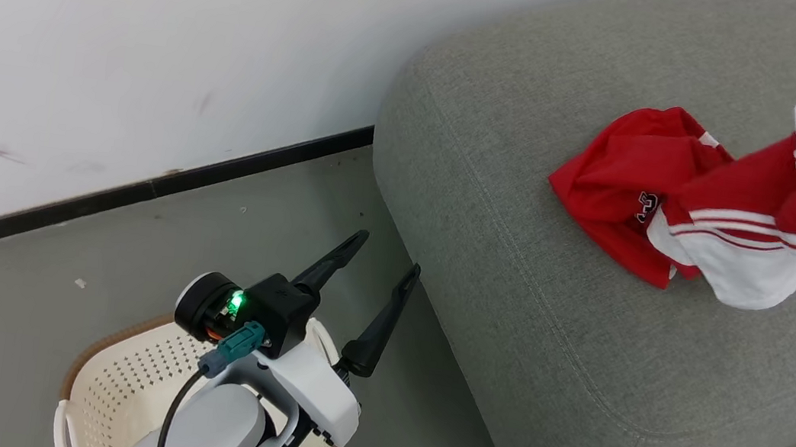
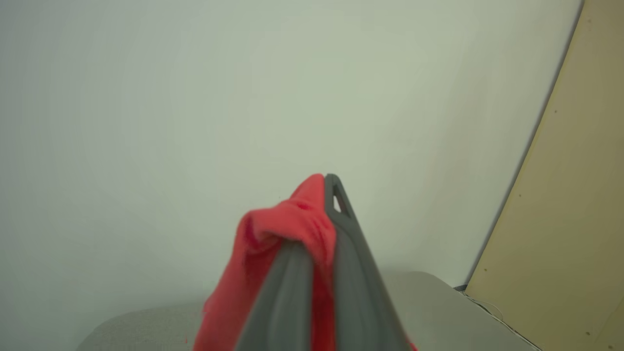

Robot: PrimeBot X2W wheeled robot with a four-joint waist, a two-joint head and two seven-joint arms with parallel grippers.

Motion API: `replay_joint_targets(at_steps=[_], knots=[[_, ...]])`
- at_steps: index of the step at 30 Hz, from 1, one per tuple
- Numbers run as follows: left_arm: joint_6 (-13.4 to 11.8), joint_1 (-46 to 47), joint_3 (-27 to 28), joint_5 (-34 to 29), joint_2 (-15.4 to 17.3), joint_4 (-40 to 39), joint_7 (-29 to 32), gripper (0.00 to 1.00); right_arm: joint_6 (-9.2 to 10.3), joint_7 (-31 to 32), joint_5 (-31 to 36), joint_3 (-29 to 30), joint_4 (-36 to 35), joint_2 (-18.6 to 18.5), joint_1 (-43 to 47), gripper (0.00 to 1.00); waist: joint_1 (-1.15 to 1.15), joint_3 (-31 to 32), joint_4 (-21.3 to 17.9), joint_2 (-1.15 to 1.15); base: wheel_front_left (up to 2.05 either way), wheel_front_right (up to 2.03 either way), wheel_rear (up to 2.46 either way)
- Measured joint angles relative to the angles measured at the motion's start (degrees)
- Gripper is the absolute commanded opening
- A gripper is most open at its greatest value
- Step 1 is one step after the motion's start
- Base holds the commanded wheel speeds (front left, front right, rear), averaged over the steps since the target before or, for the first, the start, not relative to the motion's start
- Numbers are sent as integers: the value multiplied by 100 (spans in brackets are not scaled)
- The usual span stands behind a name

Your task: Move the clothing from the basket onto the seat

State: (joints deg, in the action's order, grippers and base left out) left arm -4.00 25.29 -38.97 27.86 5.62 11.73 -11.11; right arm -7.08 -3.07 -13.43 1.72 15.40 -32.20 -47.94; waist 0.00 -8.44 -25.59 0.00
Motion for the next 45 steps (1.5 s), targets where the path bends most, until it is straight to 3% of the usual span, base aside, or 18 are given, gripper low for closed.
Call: replay_joint_targets(at_steps=[20,26,43,44,45], knots=[[-89,514,-227,-327,38,-604,458,100,0,-702,586,-158,2081,939,-2,0,0,-940,622,0,0,0,0],[-49,720,-281,-379,75,-665,579,100,0,-862,537,-196,2666,1406,309,0,0,-1267,797,0,0,0,0],[70,971,-144,-374,147,-719,623,100,0,-1109,597,-11,3151,1437,419,0,0,-1801,995,0,0,0,0],[69,971,-105,-368,172,-699,613,100,0,-1111,597,-4,3151,1468,416,2,0,-1802,984,0,0,0,0],[69,972,-60,-367,194,-682,595,100,0,-1112,595,11,3148,1489,416,20,0,-1799,975,0,0,0,0]])
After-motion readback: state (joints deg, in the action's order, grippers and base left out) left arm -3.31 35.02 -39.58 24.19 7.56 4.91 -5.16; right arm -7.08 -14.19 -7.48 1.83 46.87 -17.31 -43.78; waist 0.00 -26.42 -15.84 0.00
